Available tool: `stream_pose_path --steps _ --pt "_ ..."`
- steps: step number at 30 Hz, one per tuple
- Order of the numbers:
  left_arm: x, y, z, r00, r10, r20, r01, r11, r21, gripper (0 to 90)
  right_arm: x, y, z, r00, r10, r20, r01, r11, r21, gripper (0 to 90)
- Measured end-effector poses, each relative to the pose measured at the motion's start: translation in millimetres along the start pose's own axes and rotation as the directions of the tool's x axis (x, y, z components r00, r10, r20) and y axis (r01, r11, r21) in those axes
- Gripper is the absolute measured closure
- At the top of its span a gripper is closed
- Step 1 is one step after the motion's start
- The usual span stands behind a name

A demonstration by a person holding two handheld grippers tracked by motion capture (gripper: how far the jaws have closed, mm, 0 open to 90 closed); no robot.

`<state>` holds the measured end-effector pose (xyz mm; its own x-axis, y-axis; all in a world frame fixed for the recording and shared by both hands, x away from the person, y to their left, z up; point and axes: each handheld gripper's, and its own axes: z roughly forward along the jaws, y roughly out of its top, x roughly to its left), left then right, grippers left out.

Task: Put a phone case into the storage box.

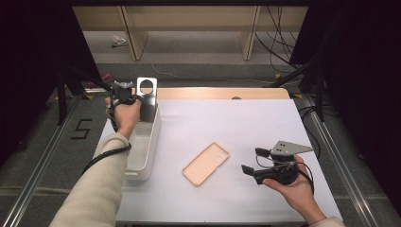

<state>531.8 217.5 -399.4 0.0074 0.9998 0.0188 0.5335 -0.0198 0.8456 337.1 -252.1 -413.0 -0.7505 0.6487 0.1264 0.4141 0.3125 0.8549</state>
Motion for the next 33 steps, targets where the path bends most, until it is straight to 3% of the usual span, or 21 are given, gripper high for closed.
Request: stream_pose_path --steps 24,33 --pt "2.2 -8.1 3.3 0.9998 0.018 0.007 -0.019 0.9998 0.005 88.7 0.1 0.0 0.1 1.0000 -0.002 0.000 0.002 1.000 0.001 16.0" --pt "1.2 -8.4 3.2 0.9998 0.021 0.004 -0.021 0.9993 0.032 88.6 0.1 0.0 0.4 1.0000 -0.002 0.000 0.002 1.000 0.001 16.0"
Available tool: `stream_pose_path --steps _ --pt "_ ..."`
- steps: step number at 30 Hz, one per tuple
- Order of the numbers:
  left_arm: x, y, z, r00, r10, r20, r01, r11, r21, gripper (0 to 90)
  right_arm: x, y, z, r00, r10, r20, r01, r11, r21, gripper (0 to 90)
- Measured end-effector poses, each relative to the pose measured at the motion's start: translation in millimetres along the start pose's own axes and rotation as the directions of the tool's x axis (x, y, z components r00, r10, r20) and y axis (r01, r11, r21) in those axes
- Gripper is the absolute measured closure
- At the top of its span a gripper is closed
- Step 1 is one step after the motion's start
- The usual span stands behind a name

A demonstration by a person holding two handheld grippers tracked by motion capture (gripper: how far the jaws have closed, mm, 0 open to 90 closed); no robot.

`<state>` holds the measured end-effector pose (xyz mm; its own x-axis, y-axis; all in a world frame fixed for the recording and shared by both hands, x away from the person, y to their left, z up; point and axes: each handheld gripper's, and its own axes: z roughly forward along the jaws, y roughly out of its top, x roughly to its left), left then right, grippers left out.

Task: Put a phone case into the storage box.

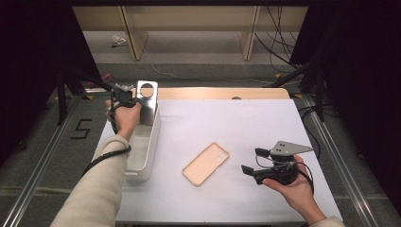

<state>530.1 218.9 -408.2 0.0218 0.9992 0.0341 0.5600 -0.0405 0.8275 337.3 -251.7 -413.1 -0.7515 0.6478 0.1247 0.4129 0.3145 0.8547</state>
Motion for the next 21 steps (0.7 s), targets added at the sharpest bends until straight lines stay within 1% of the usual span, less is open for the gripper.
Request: stream_pose_path --steps 3,7,10,12,21 --pt "0.5 0.3 0.2 1.0000 0.003 -0.003 -0.003 1.0000 0.008 88.6 0.2 0.0 -0.1 1.0000 0.000 0.000 0.000 1.000 0.001 16.0" --pt "-0.8 -1.1 2.3 1.0000 -0.002 0.006 0.001 0.9997 0.026 88.5 -0.1 0.0 0.1 1.0000 0.000 -0.002 0.000 1.000 0.000 16.0" --pt "-3.3 -1.7 2.9 1.0000 0.009 0.001 -0.009 0.9994 0.034 88.5 0.0 -0.1 0.3 1.0000 0.001 -0.002 -0.001 1.000 0.001 16.0" --pt "-4.1 -1.9 3.4 1.0000 0.009 -0.002 -0.009 0.9992 0.039 88.4 0.2 0.0 0.1 1.0000 0.000 -0.002 0.000 1.000 0.001 16.0" --pt "-3.7 -1.4 4.5 0.9998 0.018 -0.009 -0.017 0.9983 0.056 88.3 -0.1 -0.2 0.3 1.0000 0.002 -0.003 -0.002 1.000 0.001 16.0"
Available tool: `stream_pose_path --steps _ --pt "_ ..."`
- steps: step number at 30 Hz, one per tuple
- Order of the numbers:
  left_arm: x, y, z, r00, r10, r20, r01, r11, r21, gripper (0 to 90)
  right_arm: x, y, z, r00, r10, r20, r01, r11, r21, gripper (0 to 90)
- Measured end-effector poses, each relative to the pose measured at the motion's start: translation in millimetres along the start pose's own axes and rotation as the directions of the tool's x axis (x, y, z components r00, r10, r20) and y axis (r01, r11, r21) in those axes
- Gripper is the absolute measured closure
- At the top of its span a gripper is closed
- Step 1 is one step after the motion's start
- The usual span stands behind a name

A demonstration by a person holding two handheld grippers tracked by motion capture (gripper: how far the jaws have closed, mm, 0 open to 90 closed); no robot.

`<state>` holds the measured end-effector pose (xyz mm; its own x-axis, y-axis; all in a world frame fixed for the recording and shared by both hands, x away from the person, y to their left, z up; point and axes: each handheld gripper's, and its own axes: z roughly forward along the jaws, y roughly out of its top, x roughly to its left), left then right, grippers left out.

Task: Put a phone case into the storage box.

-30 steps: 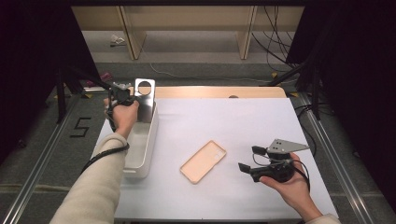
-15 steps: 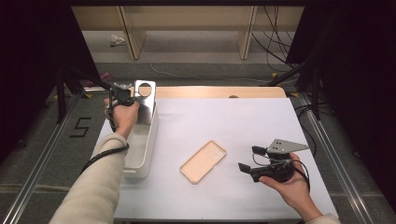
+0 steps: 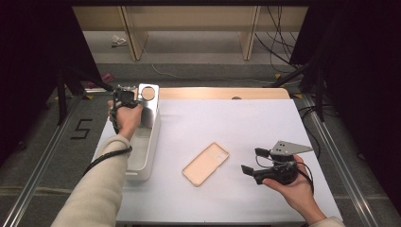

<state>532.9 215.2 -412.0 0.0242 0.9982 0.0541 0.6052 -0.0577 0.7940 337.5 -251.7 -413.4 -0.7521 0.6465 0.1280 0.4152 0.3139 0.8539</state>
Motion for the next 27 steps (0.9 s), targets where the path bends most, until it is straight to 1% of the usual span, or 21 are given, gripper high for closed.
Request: stream_pose_path --steps 8,18,27 --pt "-0.6 -1.2 1.4 1.0000 -0.002 0.001 0.002 0.9999 0.015 87.8 0.0 -0.1 0.1 1.0000 0.001 0.000 -0.001 1.000 0.000 16.0" --pt "-0.9 -5.0 6.9 0.9999 -0.017 0.004 0.016 0.9980 0.061 87.2 0.0 -0.2 0.2 1.0000 0.003 -0.004 -0.003 1.000 0.001 16.0" --pt "-1.8 -6.0 9.6 0.9999 -0.010 0.003 0.009 0.9975 0.070 86.9 0.0 -0.3 0.4 1.0000 0.003 -0.008 -0.003 1.000 0.002 16.0"
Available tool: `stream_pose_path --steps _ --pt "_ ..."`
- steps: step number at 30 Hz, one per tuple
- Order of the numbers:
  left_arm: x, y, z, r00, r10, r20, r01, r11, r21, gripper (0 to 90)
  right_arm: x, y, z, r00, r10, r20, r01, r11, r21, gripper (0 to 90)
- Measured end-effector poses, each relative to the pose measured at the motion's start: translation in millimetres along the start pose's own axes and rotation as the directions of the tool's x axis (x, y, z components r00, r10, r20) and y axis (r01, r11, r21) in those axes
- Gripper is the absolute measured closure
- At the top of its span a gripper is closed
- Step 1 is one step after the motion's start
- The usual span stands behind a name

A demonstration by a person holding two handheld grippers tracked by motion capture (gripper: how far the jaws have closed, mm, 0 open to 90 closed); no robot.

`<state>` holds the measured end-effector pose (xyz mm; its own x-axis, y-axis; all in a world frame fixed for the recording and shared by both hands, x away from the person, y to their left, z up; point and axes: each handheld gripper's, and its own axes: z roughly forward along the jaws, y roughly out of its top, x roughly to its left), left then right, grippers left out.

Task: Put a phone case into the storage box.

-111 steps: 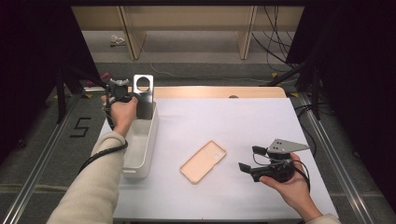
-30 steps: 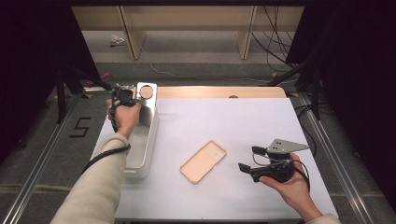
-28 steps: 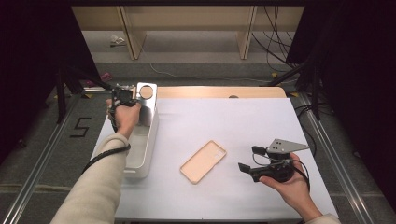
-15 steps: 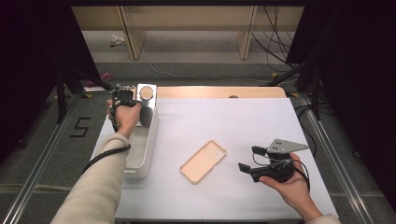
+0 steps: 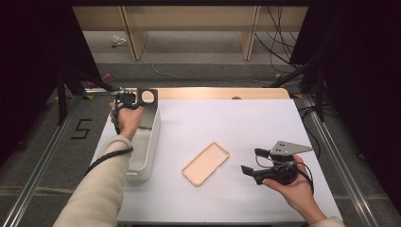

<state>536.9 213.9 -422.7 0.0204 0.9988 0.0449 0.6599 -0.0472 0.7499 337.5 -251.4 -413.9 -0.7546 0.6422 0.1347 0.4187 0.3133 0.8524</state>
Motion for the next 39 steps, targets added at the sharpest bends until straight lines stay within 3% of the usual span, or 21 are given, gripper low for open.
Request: stream_pose_path --steps 10,16,27,35,39 --pt "-0.3 0.7 -0.8 0.9999 0.009 0.009 -0.009 1.0000 0.004 81.4 0.1 0.0 0.1 1.0000 -0.001 -0.002 0.001 1.000 0.002 16.0" --pt "0.8 1.3 -4.6 0.9987 0.009 0.049 -0.009 1.0000 0.004 70.4 -0.2 -0.1 0.3 1.0000 0.002 0.000 -0.002 1.000 0.002 16.0" --pt "-2.0 5.0 -14.9 0.9967 0.032 0.075 -0.032 0.9995 0.001 55.7 -0.4 0.0 0.7 1.0000 0.003 0.002 -0.003 1.000 0.004 16.0" --pt "-5.6 4.6 -27.4 0.9919 0.066 0.108 -0.066 0.9978 -0.008 47.7 -0.2 -0.1 0.8 1.0000 0.004 0.002 -0.004 1.000 0.005 16.0" --pt "-3.7 2.0 -36.8 0.9842 0.071 0.162 -0.066 0.9971 -0.038 41.0 -0.3 -0.2 1.0 1.0000 0.007 0.002 -0.007 1.000 0.007 16.0"
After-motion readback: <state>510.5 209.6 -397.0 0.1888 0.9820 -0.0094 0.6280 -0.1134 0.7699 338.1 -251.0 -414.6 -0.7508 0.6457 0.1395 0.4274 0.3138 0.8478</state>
